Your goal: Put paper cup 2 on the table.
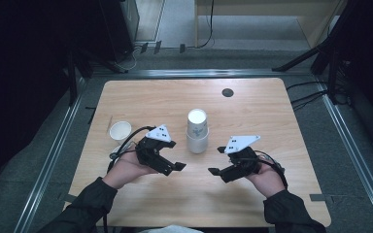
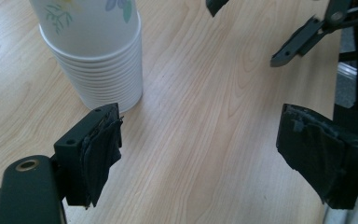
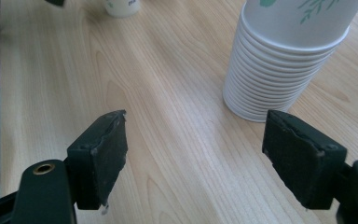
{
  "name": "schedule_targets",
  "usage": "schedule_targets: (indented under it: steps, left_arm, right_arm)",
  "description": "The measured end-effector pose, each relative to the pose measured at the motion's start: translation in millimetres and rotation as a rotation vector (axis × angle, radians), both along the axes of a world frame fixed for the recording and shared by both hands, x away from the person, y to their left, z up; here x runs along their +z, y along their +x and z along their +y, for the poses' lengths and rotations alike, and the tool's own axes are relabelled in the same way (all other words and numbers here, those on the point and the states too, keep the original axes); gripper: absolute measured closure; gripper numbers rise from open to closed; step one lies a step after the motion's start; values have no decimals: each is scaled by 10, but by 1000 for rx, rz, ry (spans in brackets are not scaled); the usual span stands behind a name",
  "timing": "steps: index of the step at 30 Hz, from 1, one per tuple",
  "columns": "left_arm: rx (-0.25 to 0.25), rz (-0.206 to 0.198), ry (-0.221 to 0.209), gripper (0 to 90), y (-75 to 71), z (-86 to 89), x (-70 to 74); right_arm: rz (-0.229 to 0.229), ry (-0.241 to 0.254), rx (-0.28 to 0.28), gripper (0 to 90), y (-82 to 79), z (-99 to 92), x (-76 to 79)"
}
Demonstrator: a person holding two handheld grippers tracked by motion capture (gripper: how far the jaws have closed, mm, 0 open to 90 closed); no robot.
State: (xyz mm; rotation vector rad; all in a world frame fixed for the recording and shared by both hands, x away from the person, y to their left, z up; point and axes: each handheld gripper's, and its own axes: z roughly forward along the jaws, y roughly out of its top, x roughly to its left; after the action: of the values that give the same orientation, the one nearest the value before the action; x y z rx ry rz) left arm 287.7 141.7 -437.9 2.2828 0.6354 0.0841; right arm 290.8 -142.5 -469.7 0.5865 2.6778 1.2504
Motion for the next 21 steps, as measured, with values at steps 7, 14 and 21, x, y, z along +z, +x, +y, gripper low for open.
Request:
schedule_targets:
  steps: [7, 14, 21]
  left_arm:
    - [-9, 18, -5, 143, -60, -86, -96]
    - [-1, 36, -17, 142, -73, -146, -175]
    - [18, 48, -33, 142, -30, -126, -243]
  right_arm:
    - [-5, -8, 8, 221, -70, -6, 13]
    - [-9, -26, 31, 221, -127, 20, -4]
    - [1, -32, 48, 222, -133, 79, -39]
